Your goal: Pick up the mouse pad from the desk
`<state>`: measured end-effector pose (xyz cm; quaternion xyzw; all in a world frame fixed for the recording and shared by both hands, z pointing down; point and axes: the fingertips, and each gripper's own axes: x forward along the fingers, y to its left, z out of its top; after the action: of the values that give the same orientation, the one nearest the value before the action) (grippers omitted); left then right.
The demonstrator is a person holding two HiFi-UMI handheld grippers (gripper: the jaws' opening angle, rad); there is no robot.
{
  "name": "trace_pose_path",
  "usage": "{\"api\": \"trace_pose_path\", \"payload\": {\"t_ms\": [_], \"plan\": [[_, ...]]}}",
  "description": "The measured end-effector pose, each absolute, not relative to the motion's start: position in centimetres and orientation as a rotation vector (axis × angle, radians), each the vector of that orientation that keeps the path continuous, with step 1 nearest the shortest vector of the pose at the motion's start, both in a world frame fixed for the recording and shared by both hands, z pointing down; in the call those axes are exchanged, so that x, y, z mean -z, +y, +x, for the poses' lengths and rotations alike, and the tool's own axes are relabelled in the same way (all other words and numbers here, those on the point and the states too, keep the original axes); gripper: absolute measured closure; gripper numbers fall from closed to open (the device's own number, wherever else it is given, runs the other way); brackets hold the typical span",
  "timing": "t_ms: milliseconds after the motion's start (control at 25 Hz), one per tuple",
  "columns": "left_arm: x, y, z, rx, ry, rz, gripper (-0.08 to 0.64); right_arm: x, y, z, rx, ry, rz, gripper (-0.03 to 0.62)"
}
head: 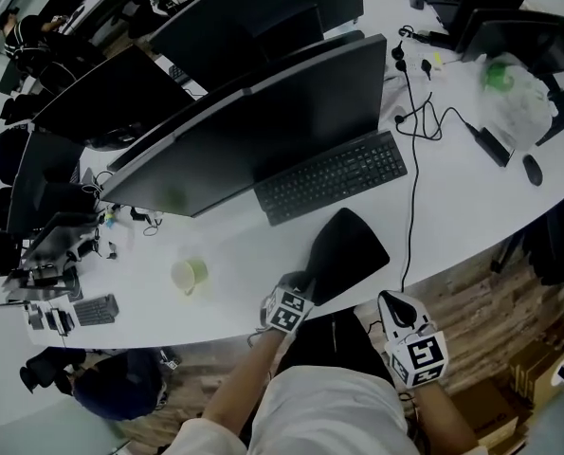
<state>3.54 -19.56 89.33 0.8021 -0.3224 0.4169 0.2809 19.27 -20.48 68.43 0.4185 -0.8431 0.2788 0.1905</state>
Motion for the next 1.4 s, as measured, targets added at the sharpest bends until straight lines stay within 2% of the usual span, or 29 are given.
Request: {"api": "trace_pose_path", "payload": {"t_ms": [720,1400], "plan": [[-80.2,-17.5,2.2,-1.001,-0.992,2.234,0.515,-64.4,-19.4,18.4,-0.657,-2.442,1.136,0.581],[-68.4,-11.5,-4.3,-0.775,-1.155,2.352,0.515,-58.4,-12.8,13.5,-0.506,-2.48,1.195,0.581]]}}
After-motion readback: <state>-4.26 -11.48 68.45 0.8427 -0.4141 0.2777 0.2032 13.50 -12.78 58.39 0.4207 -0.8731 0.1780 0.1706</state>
